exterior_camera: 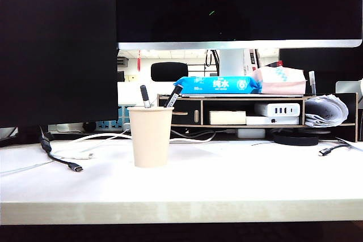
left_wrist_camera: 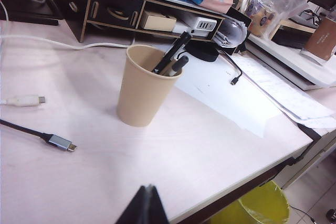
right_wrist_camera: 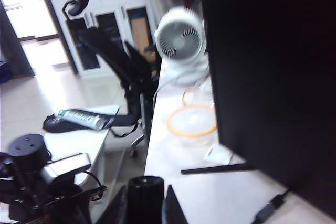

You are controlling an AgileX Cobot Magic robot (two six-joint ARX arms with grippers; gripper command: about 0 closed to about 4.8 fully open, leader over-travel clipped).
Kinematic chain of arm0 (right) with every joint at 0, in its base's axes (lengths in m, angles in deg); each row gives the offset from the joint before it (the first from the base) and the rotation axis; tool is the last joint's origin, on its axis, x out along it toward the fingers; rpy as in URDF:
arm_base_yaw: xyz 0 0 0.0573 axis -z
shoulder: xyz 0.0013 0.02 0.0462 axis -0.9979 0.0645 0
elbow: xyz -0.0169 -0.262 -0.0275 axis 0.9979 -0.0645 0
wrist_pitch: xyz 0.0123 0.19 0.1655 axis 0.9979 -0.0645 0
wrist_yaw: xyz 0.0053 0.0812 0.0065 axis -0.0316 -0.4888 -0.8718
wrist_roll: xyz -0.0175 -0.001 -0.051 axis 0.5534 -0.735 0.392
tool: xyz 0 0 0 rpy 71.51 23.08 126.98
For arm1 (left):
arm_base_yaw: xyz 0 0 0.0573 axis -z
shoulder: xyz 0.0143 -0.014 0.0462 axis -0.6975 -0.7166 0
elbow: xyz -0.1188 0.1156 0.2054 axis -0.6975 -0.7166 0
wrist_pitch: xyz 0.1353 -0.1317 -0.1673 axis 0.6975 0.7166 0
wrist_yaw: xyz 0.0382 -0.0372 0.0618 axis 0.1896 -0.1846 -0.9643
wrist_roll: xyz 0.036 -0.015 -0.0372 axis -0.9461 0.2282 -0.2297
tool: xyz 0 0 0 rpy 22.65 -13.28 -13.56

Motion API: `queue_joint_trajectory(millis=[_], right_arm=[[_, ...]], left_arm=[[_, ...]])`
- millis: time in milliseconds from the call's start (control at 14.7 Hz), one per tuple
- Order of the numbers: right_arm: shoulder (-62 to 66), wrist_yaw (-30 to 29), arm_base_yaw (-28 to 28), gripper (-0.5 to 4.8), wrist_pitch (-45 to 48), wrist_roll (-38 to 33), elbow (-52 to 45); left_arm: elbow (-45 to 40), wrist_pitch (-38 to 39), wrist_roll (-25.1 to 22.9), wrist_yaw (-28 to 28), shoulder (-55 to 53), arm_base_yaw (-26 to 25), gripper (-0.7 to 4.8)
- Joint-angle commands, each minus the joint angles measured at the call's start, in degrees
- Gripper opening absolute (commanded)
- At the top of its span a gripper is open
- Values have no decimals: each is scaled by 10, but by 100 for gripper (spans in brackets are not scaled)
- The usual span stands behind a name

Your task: Pick up the marker and insert it into the paper cup.

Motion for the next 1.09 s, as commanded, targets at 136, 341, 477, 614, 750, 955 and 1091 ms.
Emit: queue_joint_trajectory(millis=[136,341,477,614,750,955,1091], right_arm=[[-76,-32,55,-1,-152,103,1],[-128,-34,84,-2,-273,219,-29],[-141,-39,84,-2,-255,223,-63],[-134,-33,72,-2,-201,214,-104],[-120,2,63,-2,-134,205,-132],[-57,7,31,-2,17,120,-135],[-16,18,8,-1,107,71,-135]], left_arm=[[-1,7,0,4,0,-1,-5],[-1,7,0,4,0,-1,-5],[-1,7,0,3,0,-1,-5],[-1,7,0,2,0,-1,-5],[-1,7,-1,2,0,-1,-5],[-1,7,-1,2,0,-1,-5],[-1,7,-1,2,0,-1,-5]])
